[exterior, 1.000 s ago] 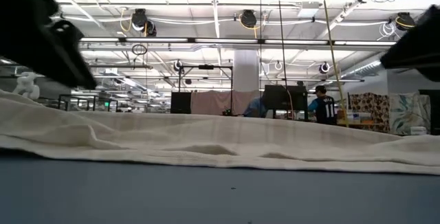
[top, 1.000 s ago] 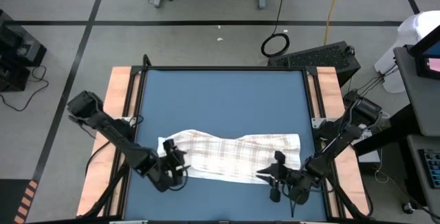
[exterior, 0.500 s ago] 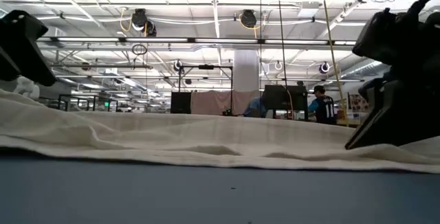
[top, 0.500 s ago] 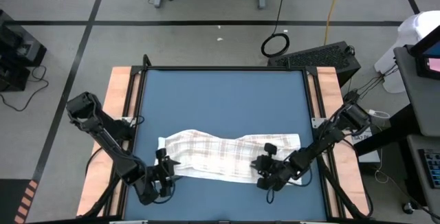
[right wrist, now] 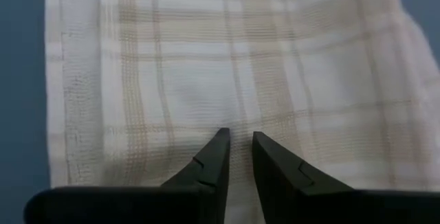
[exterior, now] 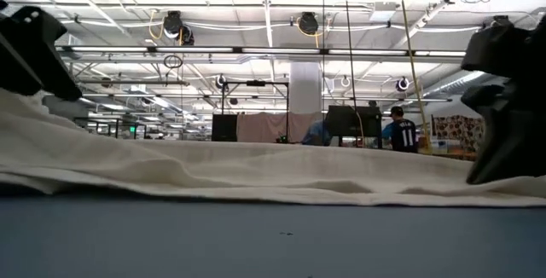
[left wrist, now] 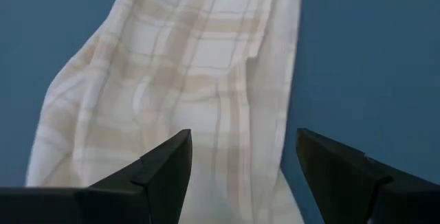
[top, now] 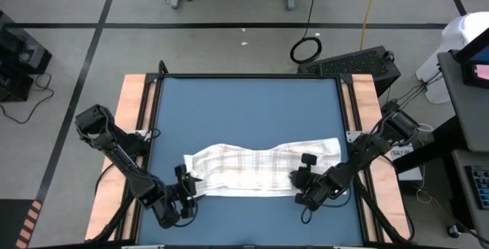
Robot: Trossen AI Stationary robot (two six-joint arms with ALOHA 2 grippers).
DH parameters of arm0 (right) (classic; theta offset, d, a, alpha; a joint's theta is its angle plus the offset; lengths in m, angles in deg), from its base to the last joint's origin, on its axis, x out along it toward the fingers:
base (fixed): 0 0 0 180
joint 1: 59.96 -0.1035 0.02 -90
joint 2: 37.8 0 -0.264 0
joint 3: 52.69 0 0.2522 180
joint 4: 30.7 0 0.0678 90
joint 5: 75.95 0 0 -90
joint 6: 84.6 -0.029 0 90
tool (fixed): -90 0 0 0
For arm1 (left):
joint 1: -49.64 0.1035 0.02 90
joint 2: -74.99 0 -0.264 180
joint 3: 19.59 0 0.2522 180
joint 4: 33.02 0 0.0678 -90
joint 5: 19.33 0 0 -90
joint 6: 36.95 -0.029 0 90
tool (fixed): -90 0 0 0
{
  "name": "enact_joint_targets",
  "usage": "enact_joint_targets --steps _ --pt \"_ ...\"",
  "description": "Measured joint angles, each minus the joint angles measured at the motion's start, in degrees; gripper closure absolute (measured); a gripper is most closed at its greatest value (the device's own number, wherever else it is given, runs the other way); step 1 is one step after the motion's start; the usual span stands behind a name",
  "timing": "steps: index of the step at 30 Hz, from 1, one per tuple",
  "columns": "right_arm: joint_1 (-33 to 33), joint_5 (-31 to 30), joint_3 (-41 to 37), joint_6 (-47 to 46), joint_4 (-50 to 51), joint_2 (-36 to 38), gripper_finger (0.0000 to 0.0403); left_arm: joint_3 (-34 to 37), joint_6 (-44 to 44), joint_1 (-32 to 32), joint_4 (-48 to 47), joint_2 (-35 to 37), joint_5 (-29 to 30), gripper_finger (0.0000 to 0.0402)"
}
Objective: Roll towel into tight, uniform cylinder
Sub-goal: Roll the white towel
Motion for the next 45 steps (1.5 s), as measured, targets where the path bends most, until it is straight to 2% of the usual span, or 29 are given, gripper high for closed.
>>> enact_joint_targets --steps 5,8,12,18,20,23,26,30,34,38,41,45 --pt "-3.3 8.0 -0.3 -5.2 5.1 6.2 0.0344 -2.5 -4.4 0.0 -0.3 0.0 0.0 0.014" --pt "-5.2 8.2 -0.4 -7.2 4.5 9.8 0.0344 -3.5 -7.6 0.3 -0.3 0.0 0.2 0.0139" --pt "-6.1 1.2 -0.3 -6.0 -0.2 12.1 0.0344 -3.8 -10.5 1.4 -0.7 0.0 3.2 0.0139" --pt "-4.1 -11.8 -0.2 3.3 -12.8 10.6 0.0344 -3.8 -10.9 5.1 -8.1 0.1 7.2 0.0139" --pt "-2.5 -15.1 -0.2 6.5 -18.6 9.1 0.0344 -3.8 -11.2 7.1 -11.7 0.1 5.3 0.0139" --pt "0.7 -15.8 -0.1 12.4 -27.4 6.4 0.0344 -3.8 -15.5 9.8 -13.5 0.5 -4.0 0.014" --pt "4.3 -10.4 0.0 17.3 -34.6 3.7 0.0344 -3.8 -22.4 10.9 -13.3 1.7 -10.8 0.014" --pt "8.2 -2.8 0.0 21.1 -43.1 -0.5 0.0344 -4.9 -27.7 10.8 -14.8 4.3 -14.0 0.014" --pt "10.9 2.6 0.0 23.0 -53.5 -5.9 0.0344 -8.0 -28.4 9.9 -19.8 7.6 -14.6 0.014" --pt "12.7 8.6 1.1 24.8 -65.0 -12.2 0.0344 -8.8 -31.1 9.2 -27.3 10.0 -9.9 0.014" --pt "13.6 11.9 4.6 26.1 -67.1 -16.3 0.0344 -7.4 -37.5 9.8 -29.9 9.9 -11.5 0.014" --pt "14.3 14.8 9.8 29.4 -66.0 -20.3 0.0344 -4.9 -47.3 10.6 -27.5 8.6 -16.5 0.014"
